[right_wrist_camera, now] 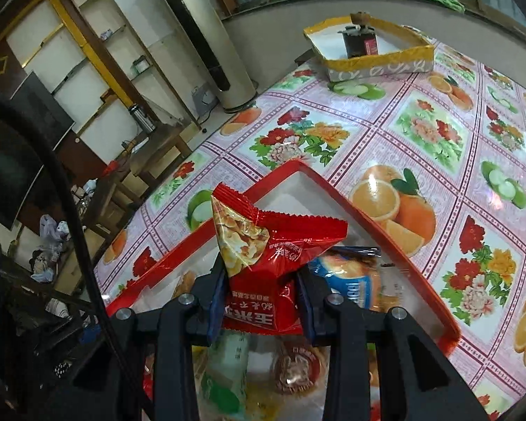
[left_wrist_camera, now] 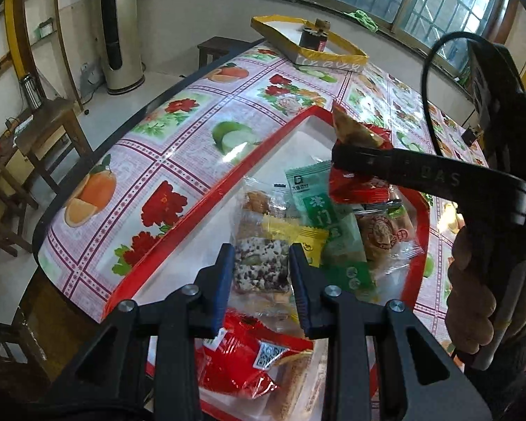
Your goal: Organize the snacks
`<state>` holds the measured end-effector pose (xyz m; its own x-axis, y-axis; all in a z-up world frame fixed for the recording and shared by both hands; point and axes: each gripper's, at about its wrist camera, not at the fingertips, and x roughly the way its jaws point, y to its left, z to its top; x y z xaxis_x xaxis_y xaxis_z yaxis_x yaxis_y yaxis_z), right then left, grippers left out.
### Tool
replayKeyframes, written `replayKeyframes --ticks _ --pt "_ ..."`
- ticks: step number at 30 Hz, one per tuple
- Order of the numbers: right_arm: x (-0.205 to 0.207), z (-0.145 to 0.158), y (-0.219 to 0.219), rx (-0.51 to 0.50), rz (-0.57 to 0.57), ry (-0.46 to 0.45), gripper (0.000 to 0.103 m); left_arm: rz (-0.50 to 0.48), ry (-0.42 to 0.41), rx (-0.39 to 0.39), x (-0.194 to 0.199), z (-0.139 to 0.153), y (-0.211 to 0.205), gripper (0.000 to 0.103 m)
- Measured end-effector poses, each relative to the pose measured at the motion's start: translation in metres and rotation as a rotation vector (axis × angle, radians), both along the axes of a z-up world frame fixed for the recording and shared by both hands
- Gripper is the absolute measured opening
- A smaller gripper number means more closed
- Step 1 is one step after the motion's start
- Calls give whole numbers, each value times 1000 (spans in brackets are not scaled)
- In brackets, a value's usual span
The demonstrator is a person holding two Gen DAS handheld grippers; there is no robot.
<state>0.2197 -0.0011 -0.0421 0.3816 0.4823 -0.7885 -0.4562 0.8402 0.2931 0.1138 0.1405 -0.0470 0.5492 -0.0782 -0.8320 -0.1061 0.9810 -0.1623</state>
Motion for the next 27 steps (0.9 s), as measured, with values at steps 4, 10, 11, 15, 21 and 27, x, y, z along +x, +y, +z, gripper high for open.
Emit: replayKeyframes --ticks 4,10,11,15,21,27 --pt "0 -1 3 38 -9 10 51 -25 -21 26 -5 1 -4 55" --pt "-13 25 -17 177 -84 -33 64 -14 -102 71 -36 20 -12 80" --pt "-16 30 -21 193 -102 -42 64 -22 -120 84 -42 24 -15 81" --pt "-44 50 -37 251 -160 -96 70 -5 -184 136 -62 35 -19 86" --pt "-86 60 -51 240 -194 -140 70 51 -215 114 -84 36 -20 87" --pt "-111 53 -61 227 -222 -129 70 73 -253 168 -108 31 -29 87"
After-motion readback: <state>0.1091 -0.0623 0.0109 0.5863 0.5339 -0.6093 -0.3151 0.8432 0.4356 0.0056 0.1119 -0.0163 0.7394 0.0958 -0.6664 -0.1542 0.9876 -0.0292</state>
